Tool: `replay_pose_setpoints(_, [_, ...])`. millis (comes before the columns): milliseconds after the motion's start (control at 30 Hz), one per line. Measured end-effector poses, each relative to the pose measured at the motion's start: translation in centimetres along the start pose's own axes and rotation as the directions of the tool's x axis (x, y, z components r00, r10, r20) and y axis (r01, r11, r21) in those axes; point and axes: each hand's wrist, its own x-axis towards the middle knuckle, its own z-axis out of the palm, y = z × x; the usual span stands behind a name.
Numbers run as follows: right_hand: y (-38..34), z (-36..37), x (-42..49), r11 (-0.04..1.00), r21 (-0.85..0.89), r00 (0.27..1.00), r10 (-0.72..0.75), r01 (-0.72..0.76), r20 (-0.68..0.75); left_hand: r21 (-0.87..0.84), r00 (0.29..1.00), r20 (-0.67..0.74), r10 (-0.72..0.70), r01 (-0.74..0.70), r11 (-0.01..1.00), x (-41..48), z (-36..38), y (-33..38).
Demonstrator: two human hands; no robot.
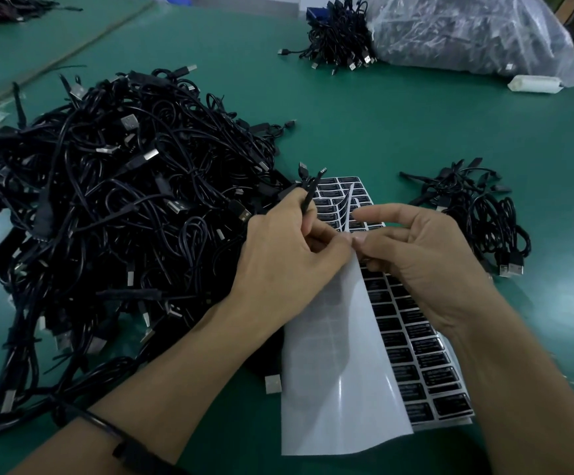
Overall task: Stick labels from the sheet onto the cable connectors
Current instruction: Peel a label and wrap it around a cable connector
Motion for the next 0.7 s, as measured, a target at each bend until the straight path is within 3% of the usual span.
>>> replay_pose_setpoints(467, [-0.1,-0.4,0.1,0.998,-0.060,0.998,0.009,-0.013,-0.058,0.001,1.000,-0.009,-0.023,0.023,1.000,0.3,0.1,-0.2])
replay_pose_setpoints(600, [-0.2,-1.7,0.0,0.959,-0.283,0.987,-0.034,-0.011,-0.155,-0.019,0.993,-0.105,-0.048,0.046,0.999,0.5,-0.1,0.0])
replay_pose_setpoints(700, [0.1,-2.4,-0.2,0.825,-0.564,0.983,-0.068,-0.042,-0.172,-0.069,0.987,-0.121,-0.106,0.099,0.993,0.6,-0.2,0.0])
